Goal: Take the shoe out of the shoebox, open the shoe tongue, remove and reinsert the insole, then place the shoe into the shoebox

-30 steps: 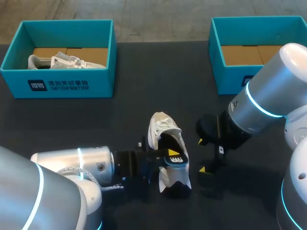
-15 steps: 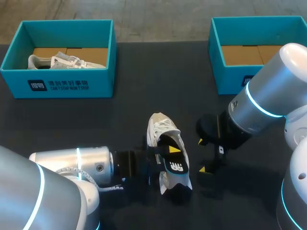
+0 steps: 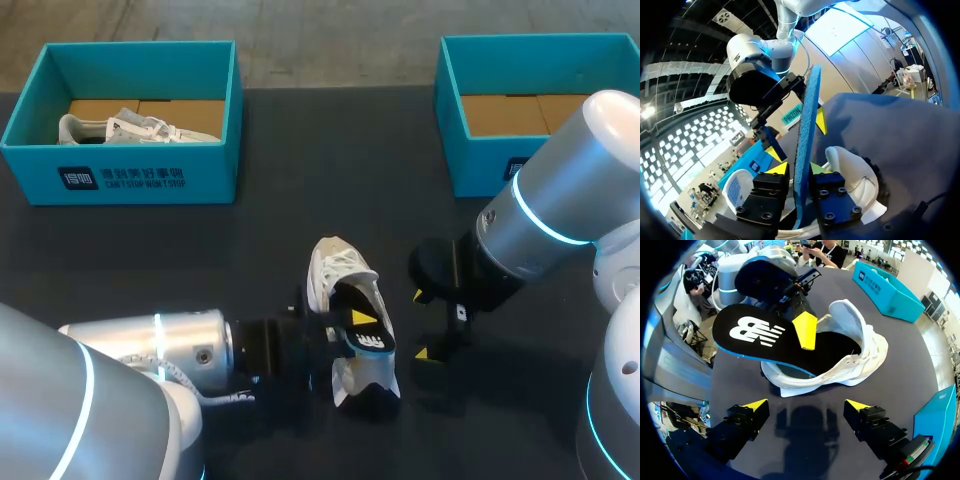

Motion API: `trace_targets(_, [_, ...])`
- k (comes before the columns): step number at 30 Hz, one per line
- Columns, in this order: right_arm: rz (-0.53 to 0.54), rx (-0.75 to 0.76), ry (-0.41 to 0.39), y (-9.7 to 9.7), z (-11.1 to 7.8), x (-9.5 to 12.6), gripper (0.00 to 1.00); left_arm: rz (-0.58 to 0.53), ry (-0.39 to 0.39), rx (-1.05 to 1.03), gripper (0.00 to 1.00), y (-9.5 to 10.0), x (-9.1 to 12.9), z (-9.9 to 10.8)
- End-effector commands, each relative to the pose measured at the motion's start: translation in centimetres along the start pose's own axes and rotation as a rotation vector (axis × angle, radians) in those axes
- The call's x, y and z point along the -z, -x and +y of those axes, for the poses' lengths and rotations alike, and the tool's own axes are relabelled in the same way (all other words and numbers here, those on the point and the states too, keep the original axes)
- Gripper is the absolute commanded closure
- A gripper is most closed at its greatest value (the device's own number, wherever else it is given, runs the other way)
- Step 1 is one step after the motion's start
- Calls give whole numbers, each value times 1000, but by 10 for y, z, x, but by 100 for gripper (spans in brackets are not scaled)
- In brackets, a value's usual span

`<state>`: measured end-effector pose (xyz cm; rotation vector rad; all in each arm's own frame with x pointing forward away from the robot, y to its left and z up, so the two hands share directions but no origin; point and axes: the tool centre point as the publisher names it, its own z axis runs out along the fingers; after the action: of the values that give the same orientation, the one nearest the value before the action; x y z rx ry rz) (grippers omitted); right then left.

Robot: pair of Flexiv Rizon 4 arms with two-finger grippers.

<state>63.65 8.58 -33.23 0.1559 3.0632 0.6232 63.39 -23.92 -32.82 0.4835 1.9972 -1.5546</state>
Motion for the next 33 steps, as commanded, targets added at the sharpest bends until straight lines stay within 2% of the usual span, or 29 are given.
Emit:
trace_targets(1, [-4,-1,0,-1,0,-2,0,7,9,1,82,0,-1,-4])
trace_targets(3, [-4,-1,0,-1,0,-2,0,8,10,1,83,-1,-1,-5])
trace_targets(4, [-4,-1,0,-1,0,-2,0,7,10,0,87,-1,-2,-4])
trace_targets(5, [-4,-1,0,-1,0,-2,0,7,11,-1,97,-1,-2,-3])
trace_targets(6, [-4,-1,0,-1,0,-2,0,6,11,-3,100,-1,-2,-2])
trace_targets(12, [-4,-1,0,-1,0,-2,0,8,7,-36,100,-2,-4,4])
trace_targets(25, [-4,-1,0,-1,0,-2,0,10,71,-63,100,1,-8,29])
trace_targets(33, [-4,-1,0,-1,0,-2,0,20,64,-53,100,-1,-8,27])
